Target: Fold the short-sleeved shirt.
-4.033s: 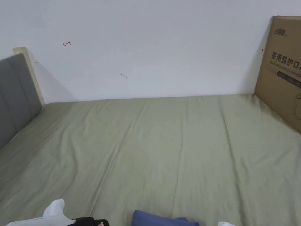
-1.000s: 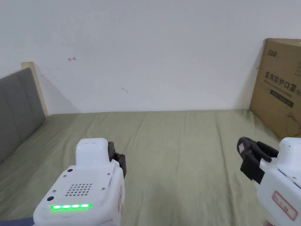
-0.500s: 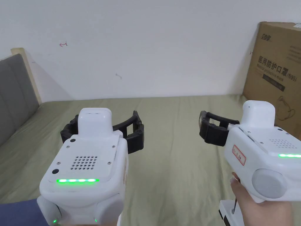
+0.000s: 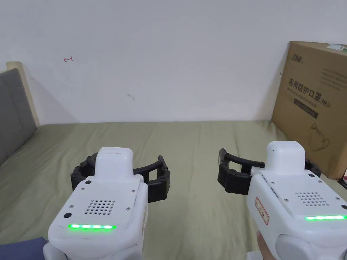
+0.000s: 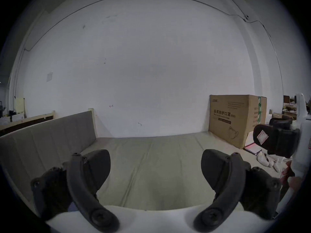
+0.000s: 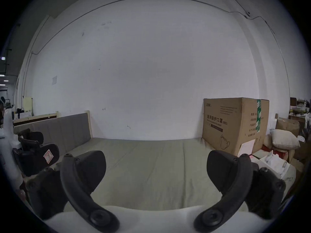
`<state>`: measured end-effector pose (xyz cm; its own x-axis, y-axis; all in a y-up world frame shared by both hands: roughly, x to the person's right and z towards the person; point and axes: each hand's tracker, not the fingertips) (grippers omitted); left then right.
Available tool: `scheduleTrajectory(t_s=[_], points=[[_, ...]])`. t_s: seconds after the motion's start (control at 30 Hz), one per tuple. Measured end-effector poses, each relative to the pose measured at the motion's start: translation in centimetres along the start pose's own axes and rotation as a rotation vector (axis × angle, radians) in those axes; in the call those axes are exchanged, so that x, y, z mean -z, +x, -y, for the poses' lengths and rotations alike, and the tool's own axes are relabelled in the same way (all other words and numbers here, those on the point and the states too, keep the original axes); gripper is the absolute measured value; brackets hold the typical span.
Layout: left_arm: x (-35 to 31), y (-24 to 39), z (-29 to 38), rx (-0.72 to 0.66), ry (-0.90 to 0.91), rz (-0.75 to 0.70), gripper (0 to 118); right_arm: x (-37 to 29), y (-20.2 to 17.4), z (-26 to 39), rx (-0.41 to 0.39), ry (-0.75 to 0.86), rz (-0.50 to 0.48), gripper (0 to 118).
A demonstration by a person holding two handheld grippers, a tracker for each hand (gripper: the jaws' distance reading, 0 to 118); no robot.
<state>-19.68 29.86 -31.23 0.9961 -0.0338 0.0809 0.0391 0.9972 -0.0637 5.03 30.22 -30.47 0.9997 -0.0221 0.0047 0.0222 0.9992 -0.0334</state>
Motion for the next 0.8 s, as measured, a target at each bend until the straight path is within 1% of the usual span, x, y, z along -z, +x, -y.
scheduleTrajectory(t_s=[0.3, 0.6, 0.8], points=[[-0.10, -0.53, -0.32, -0.079, -0.025, 0.029, 111, 0.31, 0.08, -0.03, 0.013, -0.024, -0.001, 118], [0.08, -0.21, -0.29, -0.062, -0.029, 0.045, 111, 0.62, -0.08, 0.05, 0.000, -0.036, -0.003, 118], [0.36, -0.31, -0.08, -0.073, -0.048, 0.014, 111, 0.68, -0.21, -0.06, -0.002, -0.045, -0.009, 118]])
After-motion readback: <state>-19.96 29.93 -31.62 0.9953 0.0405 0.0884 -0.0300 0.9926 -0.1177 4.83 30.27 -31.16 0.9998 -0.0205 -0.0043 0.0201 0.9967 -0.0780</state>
